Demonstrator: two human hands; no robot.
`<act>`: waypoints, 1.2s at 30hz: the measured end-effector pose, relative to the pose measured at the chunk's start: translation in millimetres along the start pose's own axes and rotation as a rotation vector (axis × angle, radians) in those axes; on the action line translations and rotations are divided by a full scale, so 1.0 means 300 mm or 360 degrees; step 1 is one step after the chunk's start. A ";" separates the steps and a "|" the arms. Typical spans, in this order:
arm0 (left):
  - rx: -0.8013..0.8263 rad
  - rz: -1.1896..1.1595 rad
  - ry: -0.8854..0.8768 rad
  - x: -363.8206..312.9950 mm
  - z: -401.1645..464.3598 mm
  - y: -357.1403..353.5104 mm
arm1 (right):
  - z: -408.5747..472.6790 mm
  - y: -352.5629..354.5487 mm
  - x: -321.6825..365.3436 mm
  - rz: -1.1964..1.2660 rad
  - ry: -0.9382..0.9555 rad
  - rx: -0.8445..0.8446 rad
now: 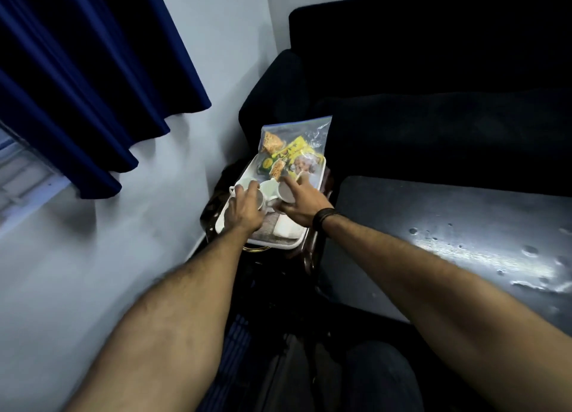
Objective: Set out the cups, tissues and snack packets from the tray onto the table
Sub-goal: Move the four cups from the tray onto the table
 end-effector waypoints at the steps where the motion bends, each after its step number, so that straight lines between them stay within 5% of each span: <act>1: 0.0024 -0.0019 -0.0049 -0.051 -0.001 -0.003 | -0.013 0.050 -0.040 0.0024 -0.0045 -0.0026; 13: 0.0470 -0.0157 -0.0658 -0.791 -0.185 -0.357 | -0.436 0.480 -0.828 -0.0231 -0.0974 -0.0263; 19: 0.0692 -0.0105 -0.0819 -1.019 -0.272 -0.610 | -0.626 0.517 -1.123 -0.0287 -0.1328 -0.0305; 25: 0.0629 0.0073 -0.0950 -1.157 -0.257 -0.723 | -0.705 0.463 -1.253 -0.0212 -0.1574 -0.0386; 30: 0.0561 -0.0162 -0.0954 -1.166 -0.260 -0.727 | -0.698 0.459 -1.258 -0.0217 -0.1489 -0.0377; 36: 0.0371 -0.0657 -0.0594 -1.047 -0.251 -0.682 | -0.647 0.462 -1.184 -0.0667 -0.0677 0.0022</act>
Point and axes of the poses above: each hand's wrist, its own z-axis towards the middle knuckle, its own y-axis out of the back of the hand, x = y × z, the point moved 10 cm from there along z, towards the middle knuckle, and after that the axes turned 8 degrees about -y, right-handed, at the moved point
